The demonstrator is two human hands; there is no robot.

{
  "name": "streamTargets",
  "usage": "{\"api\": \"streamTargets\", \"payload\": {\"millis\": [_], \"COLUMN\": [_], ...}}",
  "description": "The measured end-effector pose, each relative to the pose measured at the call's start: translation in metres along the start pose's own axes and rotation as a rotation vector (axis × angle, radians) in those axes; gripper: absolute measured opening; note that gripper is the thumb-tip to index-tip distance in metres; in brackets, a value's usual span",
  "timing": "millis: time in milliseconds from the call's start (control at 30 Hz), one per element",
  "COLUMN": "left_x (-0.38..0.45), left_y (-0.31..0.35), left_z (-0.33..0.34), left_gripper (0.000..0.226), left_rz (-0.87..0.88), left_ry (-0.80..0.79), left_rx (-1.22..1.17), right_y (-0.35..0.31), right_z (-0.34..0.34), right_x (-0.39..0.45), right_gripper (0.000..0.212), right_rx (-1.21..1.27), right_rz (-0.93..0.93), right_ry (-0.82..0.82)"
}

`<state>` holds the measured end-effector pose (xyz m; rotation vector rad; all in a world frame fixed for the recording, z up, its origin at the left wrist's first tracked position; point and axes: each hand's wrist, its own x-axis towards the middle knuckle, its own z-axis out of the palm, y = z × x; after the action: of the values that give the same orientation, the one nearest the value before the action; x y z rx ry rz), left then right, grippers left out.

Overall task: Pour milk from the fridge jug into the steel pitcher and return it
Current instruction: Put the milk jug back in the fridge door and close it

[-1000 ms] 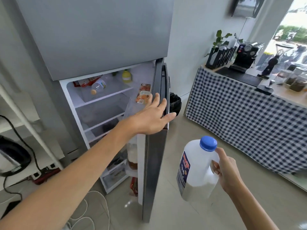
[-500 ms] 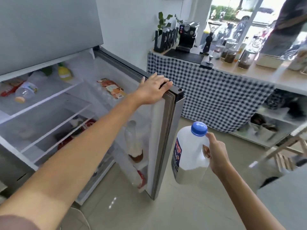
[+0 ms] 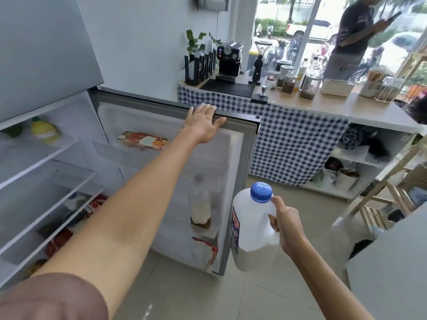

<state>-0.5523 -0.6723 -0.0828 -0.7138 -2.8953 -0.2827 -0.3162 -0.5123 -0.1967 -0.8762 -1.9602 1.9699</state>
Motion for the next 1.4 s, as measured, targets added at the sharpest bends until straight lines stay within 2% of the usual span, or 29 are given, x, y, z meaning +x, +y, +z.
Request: {"api": "streamTargets", "payload": {"millis": [433, 733, 900, 1067, 1200, 1300, 1400], "left_x": [0.051, 0.061, 0.057, 0.030, -0.017, -0.065, -0.107], "left_y": [-0.144, -0.149, -0.144, -0.137, -0.127, -0.126, -0.124], "left_z": [-0.018, -0.016, -0.022, -0.028, -0.017, 0.010, 0.051], "left_gripper": [0.071, 0.073, 0.076, 0.072, 0.057, 0.042, 0.034], "left_rz": [-0.036, -0.001, -0.015, 0.002, 0.068, 0.114, 0.078], "left_ry": [-0.088, -0.085, -0.115, -0.110, -0.145, -0.274, -0.522], "left_rx": [0.111, 0.098, 0.077, -0.081, -0.315, -0.465, -0.633], "right_y": [-0.010, -0.012, -0.015, -0.022, -0.032, -0.040, -0.047], "right_z": [0.115, 0.160, 0.163, 0.158, 0.150, 0.145, 0.145], "right_x": [0.004, 0.004, 0.001, -0.003, -0.008, -0.011, -0.013], "right_gripper": [0.036, 0.033, 0.039, 0.037, 0.030, 0.036, 0.033], "right_rx": [0.085, 0.091, 0.087, 0.100, 0.141, 0.183, 0.186], "right_rz": [-0.008, 0.003, -0.002, -0.005, -0.011, -0.022, -0.039], "right_ry": [0.051, 0.059, 0.047, 0.024, -0.001, -0.019, -0.038]}}
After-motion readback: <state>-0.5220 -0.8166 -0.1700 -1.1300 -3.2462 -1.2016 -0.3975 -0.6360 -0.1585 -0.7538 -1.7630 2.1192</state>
